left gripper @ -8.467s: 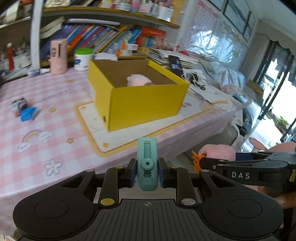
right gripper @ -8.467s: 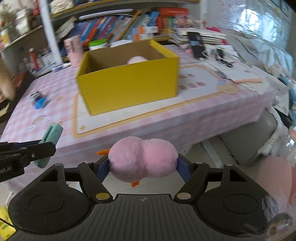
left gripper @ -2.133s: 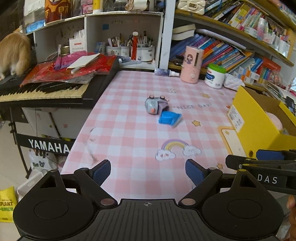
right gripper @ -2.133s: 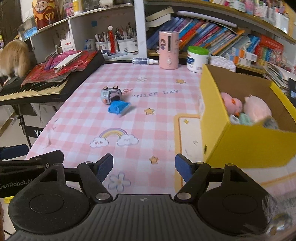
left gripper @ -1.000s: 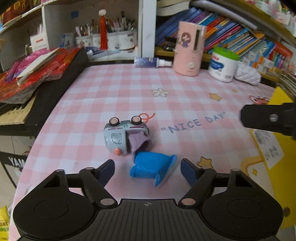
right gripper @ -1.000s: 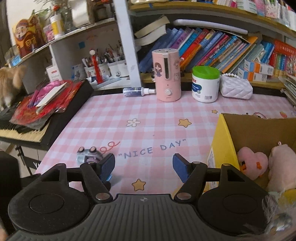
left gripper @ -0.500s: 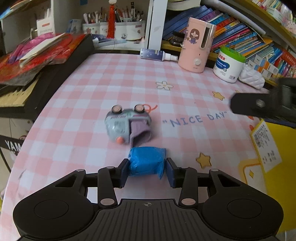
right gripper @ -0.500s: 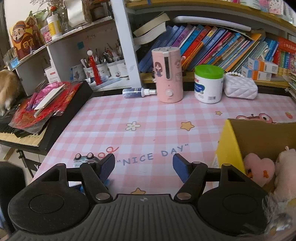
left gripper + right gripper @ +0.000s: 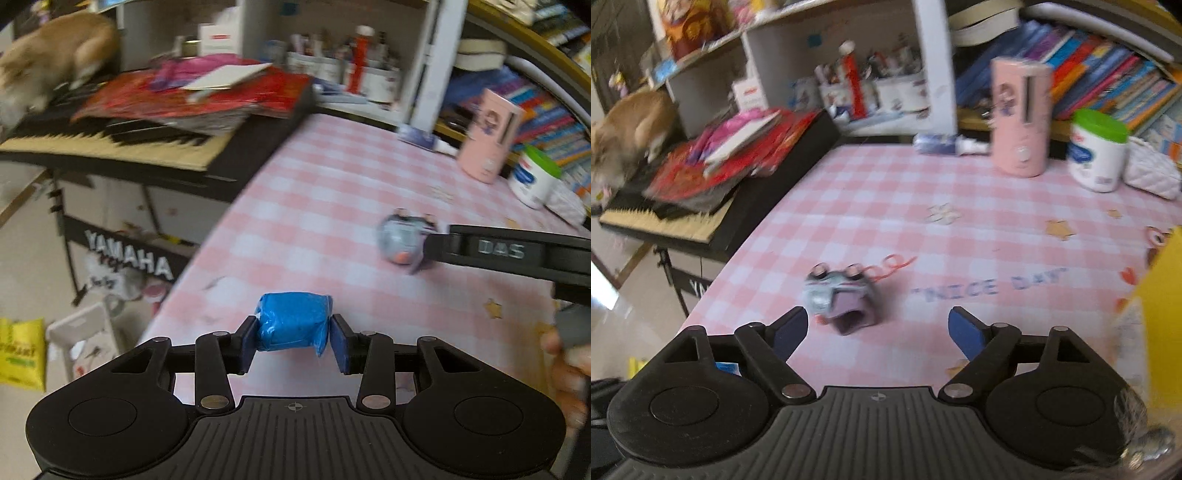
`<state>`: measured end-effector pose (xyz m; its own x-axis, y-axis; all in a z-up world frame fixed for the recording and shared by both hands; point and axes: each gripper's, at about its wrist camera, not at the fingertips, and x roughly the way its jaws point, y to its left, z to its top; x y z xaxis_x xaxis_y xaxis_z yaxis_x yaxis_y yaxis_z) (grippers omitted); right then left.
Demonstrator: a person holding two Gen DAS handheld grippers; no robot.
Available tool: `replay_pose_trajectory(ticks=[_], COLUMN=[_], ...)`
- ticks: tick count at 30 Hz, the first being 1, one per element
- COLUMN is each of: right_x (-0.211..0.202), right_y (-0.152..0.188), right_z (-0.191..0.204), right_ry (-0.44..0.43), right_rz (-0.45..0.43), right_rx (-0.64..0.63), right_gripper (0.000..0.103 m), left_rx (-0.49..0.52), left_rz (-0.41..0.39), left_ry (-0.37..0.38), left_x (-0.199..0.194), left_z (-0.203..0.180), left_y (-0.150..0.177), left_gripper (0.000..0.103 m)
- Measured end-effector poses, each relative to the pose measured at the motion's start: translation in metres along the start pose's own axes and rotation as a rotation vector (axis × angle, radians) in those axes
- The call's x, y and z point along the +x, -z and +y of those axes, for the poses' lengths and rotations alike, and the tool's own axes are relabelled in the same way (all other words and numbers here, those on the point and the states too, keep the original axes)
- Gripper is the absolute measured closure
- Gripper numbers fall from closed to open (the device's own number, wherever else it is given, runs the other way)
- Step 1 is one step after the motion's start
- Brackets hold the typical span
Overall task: Organize objects
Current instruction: 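Grasp the blue eraser with the left tool while the right tool grasps the grey toy truck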
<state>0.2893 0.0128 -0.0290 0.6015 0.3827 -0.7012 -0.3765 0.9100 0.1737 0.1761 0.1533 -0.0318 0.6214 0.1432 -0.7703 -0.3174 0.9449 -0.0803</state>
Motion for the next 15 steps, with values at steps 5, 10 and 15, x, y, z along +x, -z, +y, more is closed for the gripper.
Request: replay_pose_trajectory(ticks=[5, 10, 15], right_x=[0.034, 0.067, 0.080], right_y=[0.000, -0.001, -0.003], right_z=[0.026, 0.040, 0.037], right_ry=[0.004, 0.051, 0.076], right_rz=[0.005, 0.010, 0.020], right_rx=[-0.039, -0.109, -0.131], right_gripper=[0.019, 0.022, 0.042], left_rx=[-0.019, -0.031, -0.021], left_rz=[-0.003, -0.022, -0.045], left_ry=[-0.025, -0.029, -0.010], left_x=[-0.006, -0.014, -0.022], left_z=[0.013, 0.020, 0.024], left_y=[0.004, 0.003, 0.004], left_gripper=[0.063, 0.064, 0.064])
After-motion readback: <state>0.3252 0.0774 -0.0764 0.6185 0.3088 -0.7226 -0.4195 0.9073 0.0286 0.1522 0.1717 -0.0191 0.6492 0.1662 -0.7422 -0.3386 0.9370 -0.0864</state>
